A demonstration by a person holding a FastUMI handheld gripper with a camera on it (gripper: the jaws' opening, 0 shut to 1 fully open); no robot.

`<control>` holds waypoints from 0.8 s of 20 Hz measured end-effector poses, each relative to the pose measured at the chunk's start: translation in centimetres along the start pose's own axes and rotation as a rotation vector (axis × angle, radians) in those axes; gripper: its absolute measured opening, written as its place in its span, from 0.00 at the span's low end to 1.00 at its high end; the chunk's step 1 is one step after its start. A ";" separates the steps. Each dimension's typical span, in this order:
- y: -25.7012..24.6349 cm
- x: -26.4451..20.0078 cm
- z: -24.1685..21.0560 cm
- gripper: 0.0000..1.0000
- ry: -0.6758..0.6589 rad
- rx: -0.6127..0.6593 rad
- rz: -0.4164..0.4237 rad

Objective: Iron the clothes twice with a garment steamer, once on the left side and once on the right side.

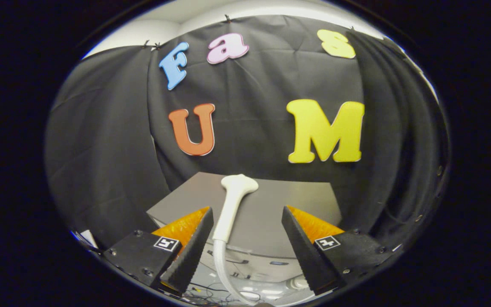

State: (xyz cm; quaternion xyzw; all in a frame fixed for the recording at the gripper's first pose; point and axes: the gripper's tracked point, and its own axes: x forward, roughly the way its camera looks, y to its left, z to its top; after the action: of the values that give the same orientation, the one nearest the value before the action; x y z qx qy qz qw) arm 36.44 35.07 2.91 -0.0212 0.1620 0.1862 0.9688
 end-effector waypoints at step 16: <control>2.4 17.2 -3.7 0.81 0.397 0.014 -0.084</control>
State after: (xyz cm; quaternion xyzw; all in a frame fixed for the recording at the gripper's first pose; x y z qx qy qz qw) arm 49.54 43.04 -6.03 -0.0576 0.3499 0.1365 0.9250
